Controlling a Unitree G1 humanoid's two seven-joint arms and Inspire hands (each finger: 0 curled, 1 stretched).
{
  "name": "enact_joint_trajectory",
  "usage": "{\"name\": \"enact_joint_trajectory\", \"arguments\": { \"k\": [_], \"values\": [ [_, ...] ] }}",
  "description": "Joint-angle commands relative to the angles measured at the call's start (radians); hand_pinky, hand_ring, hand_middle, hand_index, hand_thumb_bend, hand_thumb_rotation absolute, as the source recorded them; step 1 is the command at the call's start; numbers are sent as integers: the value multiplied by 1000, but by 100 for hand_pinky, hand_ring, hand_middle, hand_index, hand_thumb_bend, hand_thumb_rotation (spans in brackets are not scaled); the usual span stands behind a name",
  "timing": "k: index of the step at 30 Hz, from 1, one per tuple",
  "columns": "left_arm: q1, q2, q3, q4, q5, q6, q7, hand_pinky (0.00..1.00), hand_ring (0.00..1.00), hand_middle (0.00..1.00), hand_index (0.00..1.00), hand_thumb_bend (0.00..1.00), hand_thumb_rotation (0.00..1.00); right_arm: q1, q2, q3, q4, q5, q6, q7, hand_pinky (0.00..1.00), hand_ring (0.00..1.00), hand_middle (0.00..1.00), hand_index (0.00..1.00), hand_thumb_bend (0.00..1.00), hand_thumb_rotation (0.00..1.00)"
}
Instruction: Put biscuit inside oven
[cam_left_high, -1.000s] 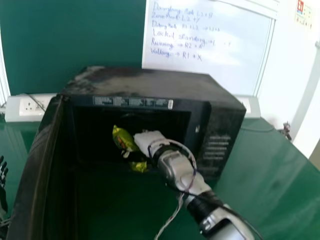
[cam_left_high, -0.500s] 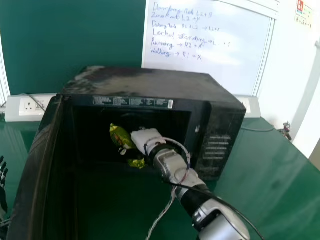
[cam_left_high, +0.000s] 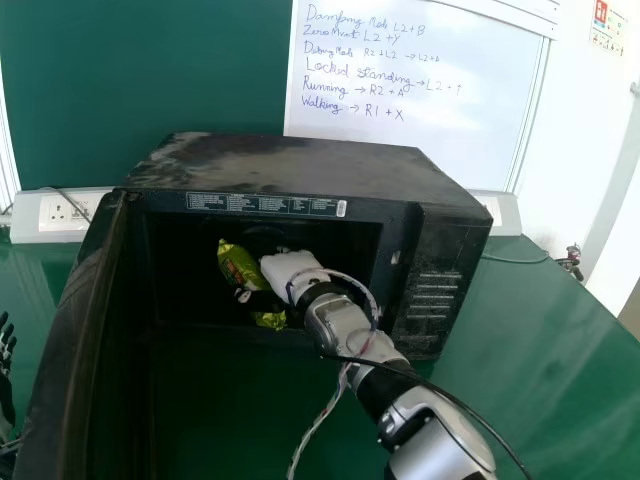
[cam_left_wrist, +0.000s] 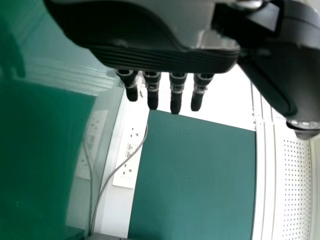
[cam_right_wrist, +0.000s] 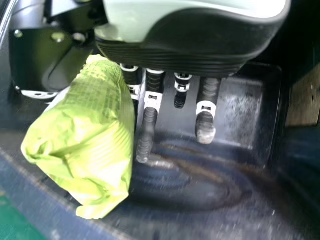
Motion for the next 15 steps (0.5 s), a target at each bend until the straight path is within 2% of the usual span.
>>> {"name": "enact_joint_trajectory", "arguments": {
  "k": [1,15],
  "values": [
    [-2,-6,0,1,1,-11,-5,85,91,93,97,100,78,-40,8,0,20,15,-9,-27,12,19,47,64,57,0],
    [4,-8,2,1,2,-18,-6,85,90,93,97,98,79,-82,27,11,89,23,-18,-35,9,15,47,68,57,0]
  ]
}}
